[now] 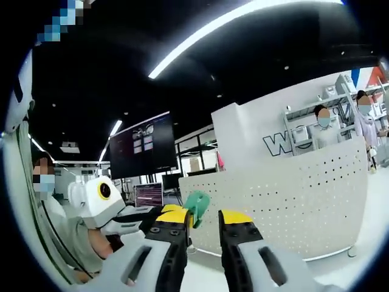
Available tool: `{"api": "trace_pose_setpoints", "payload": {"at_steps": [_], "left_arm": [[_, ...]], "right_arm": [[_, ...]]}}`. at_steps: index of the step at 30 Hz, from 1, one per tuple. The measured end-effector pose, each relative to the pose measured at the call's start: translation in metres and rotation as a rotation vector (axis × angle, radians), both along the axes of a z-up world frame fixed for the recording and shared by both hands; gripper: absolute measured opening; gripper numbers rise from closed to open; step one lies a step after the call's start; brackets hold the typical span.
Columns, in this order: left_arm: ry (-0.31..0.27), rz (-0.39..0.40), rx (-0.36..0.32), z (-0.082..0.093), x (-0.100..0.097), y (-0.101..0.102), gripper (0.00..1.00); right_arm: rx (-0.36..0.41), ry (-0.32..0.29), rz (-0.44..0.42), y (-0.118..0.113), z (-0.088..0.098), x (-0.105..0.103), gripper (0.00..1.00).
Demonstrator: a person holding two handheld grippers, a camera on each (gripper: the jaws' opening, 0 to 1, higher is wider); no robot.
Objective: Insert the hook assembly into the mounting plate slot until the hook locks in place.
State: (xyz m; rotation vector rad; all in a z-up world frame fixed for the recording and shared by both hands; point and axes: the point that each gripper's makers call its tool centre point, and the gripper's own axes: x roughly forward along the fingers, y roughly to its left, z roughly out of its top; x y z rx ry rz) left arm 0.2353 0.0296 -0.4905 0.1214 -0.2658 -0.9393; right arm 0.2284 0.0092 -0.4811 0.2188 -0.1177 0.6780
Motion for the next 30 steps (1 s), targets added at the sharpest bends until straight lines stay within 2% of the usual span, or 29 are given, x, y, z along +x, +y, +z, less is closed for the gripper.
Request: {"api": "trace_pose_setpoints", "payload": {"at_steps": [8, 16, 22, 24, 30], "left_arm": [[0.001, -0.021, -0.027, 0.004, -0.01, -0.006, 0.03], [0.012, -0.02, -0.046, 0.006, -0.012, -0.007, 0.03], [0.03, -0.013, -0.049, 0.003, -0.011, -0.008, 0.03], [0.05, -0.024, -0.078, 0.004, -0.012, -0.008, 0.04], [0.047, -0.026, -0.07, 0.004, -0.013, -0.008, 0.05]], "right_arm": [[0.014, 0.005, 0.034, 0.008, 0.002, -0.004, 0.12], [-0.005, -0.024, 0.027, 0.009, 0.006, -0.007, 0.04], [-0.033, -0.046, 0.02, 0.013, 0.007, -0.01, 0.02], [-0.045, -0.059, 0.013, 0.012, 0.008, -0.012, 0.01], [-0.051, -0.063, 0.002, 0.01, 0.008, -0.011, 0.01]]}}
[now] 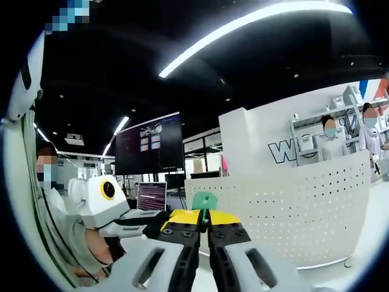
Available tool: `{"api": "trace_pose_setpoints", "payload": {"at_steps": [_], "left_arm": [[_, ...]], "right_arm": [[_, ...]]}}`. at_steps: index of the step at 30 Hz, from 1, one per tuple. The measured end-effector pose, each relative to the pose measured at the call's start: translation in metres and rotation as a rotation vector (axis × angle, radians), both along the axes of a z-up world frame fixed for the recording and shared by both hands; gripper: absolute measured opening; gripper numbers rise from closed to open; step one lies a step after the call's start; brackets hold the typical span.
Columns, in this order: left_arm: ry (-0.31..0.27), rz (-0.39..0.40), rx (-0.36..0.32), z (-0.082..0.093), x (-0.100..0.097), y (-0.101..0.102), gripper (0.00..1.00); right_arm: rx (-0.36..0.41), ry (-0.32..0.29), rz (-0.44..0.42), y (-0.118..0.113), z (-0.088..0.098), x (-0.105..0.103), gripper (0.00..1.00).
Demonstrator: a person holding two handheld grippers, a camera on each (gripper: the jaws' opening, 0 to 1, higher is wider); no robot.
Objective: Insert the hook assembly into the mounting plate slot until the hook locks in place.
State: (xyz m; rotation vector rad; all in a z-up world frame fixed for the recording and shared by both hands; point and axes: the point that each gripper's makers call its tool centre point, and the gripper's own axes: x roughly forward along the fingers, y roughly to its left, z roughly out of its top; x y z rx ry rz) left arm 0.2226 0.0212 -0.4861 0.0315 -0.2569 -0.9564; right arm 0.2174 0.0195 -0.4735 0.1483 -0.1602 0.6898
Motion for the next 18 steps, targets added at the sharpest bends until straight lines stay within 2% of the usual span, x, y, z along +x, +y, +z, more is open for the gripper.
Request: {"api": "trace_pose_setpoints", "payload": {"at_steps": [6, 12, 18], "left_arm": [[-0.008, 0.005, -0.003, 0.0, -0.001, 0.001, 0.08], [0.02, 0.015, -0.025, -0.002, 0.002, 0.006, 0.13], [0.037, 0.04, -0.031, -0.006, 0.007, 0.012, 0.19]], "right_arm": [[0.008, 0.015, -0.019, -0.006, -0.002, 0.003, 0.01], [0.013, 0.024, -0.031, -0.009, -0.006, 0.004, 0.01], [-0.031, 0.013, -0.056, -0.01, -0.012, 0.007, 0.01]]}}
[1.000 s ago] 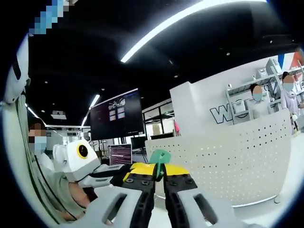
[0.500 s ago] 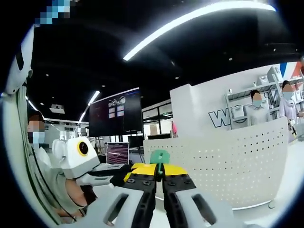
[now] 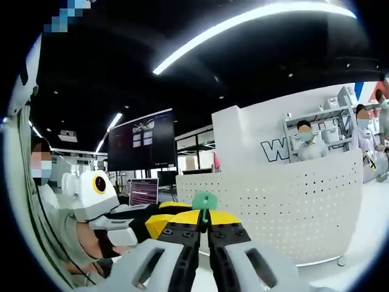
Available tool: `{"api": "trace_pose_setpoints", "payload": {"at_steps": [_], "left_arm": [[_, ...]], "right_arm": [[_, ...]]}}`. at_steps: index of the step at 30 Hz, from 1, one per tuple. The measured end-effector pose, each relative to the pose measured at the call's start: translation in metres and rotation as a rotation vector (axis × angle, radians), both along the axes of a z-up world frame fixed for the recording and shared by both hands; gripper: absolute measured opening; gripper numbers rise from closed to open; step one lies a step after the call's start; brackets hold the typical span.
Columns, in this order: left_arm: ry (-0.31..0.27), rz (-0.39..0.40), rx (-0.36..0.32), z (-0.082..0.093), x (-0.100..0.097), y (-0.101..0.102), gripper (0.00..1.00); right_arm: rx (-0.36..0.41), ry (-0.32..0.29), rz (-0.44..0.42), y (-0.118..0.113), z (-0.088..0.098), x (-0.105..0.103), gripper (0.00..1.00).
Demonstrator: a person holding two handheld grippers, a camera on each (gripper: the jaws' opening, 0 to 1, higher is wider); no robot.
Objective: Insert the hook assembly into the mounting plate slot until the hook locks in place.
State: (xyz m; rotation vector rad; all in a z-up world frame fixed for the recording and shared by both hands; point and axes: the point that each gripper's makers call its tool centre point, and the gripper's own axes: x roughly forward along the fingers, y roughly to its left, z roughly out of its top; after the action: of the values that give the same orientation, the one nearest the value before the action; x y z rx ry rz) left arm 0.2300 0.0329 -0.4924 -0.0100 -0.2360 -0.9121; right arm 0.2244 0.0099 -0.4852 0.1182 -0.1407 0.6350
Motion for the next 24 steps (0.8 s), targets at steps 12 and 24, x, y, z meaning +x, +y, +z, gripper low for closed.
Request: {"api": "trace_pose_setpoints", "payload": {"at_steps": [12, 24], "left_arm": [[0.07, 0.098, 0.001, -0.022, 0.012, 0.023, 0.33], [0.098, 0.183, 0.031, -0.036, 0.013, 0.045, 0.43]], "right_arm": [[-0.016, 0.034, -0.034, -0.007, -0.017, 0.008, 0.01], [-0.037, 0.041, -0.089, -0.02, -0.024, 0.018, 0.01]]}}
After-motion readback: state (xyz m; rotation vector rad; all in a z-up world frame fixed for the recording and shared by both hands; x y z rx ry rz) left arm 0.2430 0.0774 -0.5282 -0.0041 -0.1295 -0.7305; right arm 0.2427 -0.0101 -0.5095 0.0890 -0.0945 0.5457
